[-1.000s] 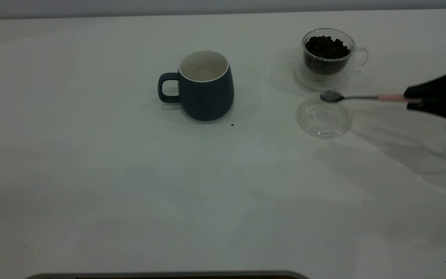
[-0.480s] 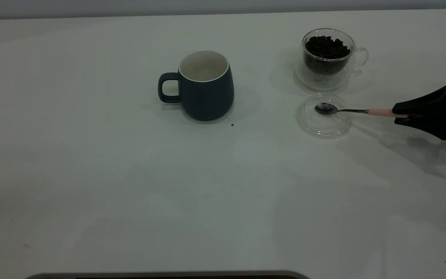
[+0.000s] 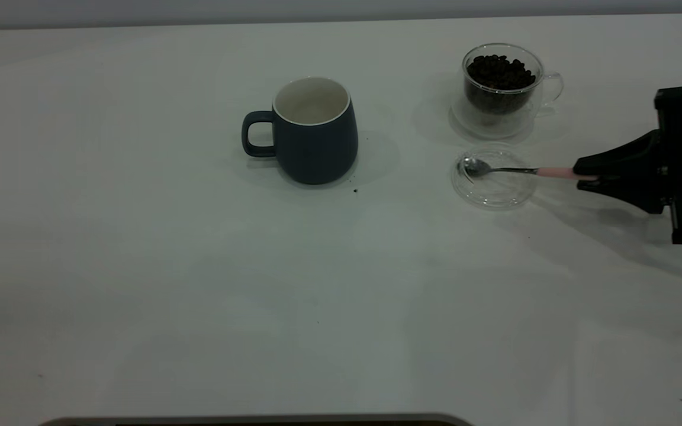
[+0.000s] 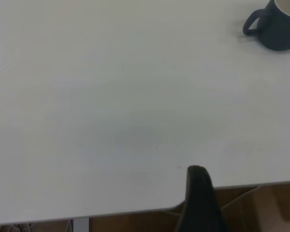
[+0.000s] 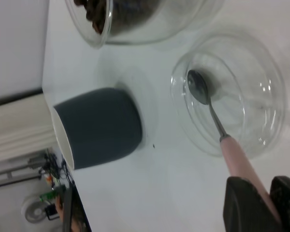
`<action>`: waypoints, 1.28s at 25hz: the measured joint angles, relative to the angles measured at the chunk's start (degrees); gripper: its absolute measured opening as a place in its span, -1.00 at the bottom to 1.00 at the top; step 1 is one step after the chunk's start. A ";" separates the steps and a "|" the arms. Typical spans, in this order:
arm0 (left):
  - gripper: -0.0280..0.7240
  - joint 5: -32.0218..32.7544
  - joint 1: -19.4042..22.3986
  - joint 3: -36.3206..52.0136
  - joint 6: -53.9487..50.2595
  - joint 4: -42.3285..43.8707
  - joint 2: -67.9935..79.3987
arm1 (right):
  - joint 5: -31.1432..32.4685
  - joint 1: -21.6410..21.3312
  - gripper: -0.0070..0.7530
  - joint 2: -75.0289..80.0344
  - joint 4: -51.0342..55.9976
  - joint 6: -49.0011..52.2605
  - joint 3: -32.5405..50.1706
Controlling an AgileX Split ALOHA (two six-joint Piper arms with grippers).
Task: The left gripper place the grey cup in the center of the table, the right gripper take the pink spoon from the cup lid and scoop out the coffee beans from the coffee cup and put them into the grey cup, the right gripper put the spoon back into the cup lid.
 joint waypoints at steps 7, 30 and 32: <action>0.58 0.00 0.00 0.00 0.04 0.00 0.00 | -1.85 0.00 -0.13 0.00 0.00 -0.34 0.00; 0.58 0.00 0.00 0.00 0.04 0.00 0.00 | -22.87 -3.23 0.67 -25.83 -26.82 21.05 0.33; 0.58 0.00 0.00 0.00 0.04 0.00 0.00 | -23.57 -2.58 0.64 -32.23 -36.61 30.61 0.37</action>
